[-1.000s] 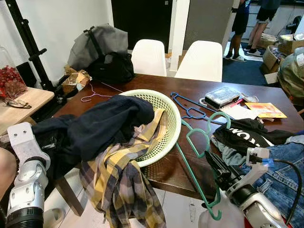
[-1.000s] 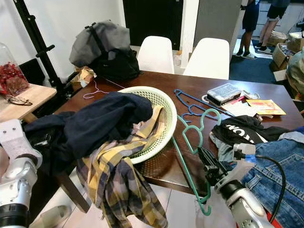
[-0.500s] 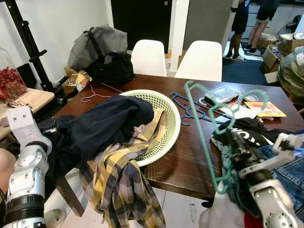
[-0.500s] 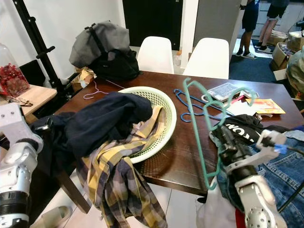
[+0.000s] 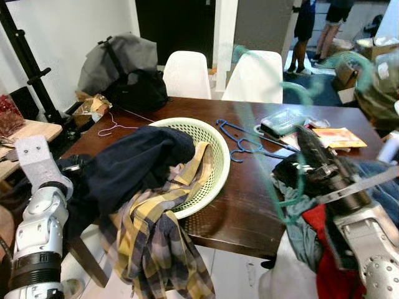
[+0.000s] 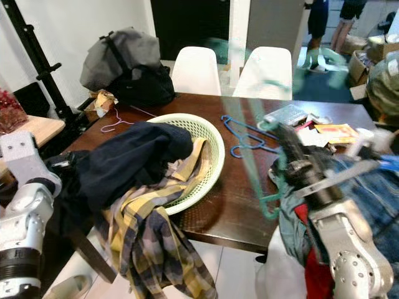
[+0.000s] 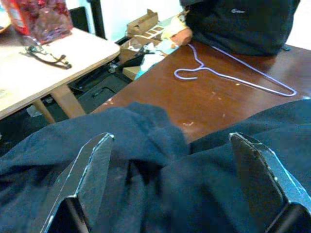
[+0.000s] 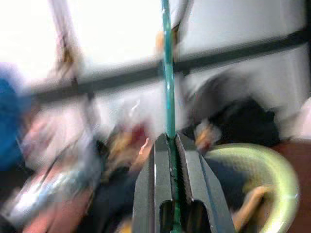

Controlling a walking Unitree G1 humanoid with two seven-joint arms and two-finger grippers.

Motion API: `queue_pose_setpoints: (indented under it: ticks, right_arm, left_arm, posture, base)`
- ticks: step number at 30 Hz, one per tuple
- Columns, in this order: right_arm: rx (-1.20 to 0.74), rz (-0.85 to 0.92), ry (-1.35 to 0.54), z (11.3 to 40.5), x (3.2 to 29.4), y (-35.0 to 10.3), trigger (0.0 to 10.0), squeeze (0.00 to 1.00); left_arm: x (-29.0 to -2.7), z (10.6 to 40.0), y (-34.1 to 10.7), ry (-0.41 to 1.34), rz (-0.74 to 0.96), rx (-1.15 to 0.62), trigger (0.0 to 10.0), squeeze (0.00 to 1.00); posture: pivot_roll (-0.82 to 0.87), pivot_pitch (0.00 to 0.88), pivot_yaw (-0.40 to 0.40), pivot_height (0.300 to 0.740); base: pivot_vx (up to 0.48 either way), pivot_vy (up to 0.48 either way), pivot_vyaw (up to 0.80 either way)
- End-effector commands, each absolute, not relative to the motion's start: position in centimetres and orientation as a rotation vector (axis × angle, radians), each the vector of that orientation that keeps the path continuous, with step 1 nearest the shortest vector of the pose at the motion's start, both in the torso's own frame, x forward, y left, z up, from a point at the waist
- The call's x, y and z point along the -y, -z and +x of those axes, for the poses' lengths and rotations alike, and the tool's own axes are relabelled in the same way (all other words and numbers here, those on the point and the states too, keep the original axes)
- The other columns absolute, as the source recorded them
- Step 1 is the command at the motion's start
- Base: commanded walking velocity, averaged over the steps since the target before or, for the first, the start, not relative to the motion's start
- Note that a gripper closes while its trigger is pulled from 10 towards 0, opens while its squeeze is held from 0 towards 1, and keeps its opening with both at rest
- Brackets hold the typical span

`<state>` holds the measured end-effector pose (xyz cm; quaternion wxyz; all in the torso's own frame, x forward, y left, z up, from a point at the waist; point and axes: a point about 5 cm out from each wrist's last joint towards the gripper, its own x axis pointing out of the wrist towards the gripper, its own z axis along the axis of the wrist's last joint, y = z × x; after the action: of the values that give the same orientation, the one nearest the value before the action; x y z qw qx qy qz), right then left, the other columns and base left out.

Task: Hang hanger

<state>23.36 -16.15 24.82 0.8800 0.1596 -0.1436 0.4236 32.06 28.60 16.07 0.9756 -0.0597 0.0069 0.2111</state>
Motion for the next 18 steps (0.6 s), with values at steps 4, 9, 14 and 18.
queue_pose_setpoints:
  ticks: [4,9,14,18]
  right_arm:
    - [0.053,0.097,-1.038,24.3,11.3,-23.4,10.0,0.00]
    - [-0.116,0.008,-0.887,27.1,9.0,-21.8,10.0,0.00]
    - [-0.277,-0.029,-0.702,29.7,7.9,-20.7,10.0,0.00]
    - [-0.336,-0.054,-0.543,31.6,8.7,-20.7,10.0,0.00]
  left_arm:
    - [-28.2,32.3,-16.2,-0.416,-0.127,-0.019,10.0,0.00]
    - [-28.0,32.3,-16.3,-0.411,-0.129,-0.018,10.0,0.00]
    - [-27.9,32.3,-16.3,-0.411,-0.132,-0.015,10.0,0.00]
    - [-27.8,32.4,-16.3,-0.413,-0.137,-0.013,10.0,0.00]
  posture:
    - [-0.13,0.000,0.018,0.740]
    - [-0.12,0.000,0.016,0.740]
    - [-0.12,0.000,0.013,0.740]
    - [-0.12,0.000,0.011,0.740]
  base:
    - [0.000,0.000,0.00]
    - [0.000,0.000,0.00]
    - [0.000,0.000,0.00]
    - [0.000,0.000,0.00]
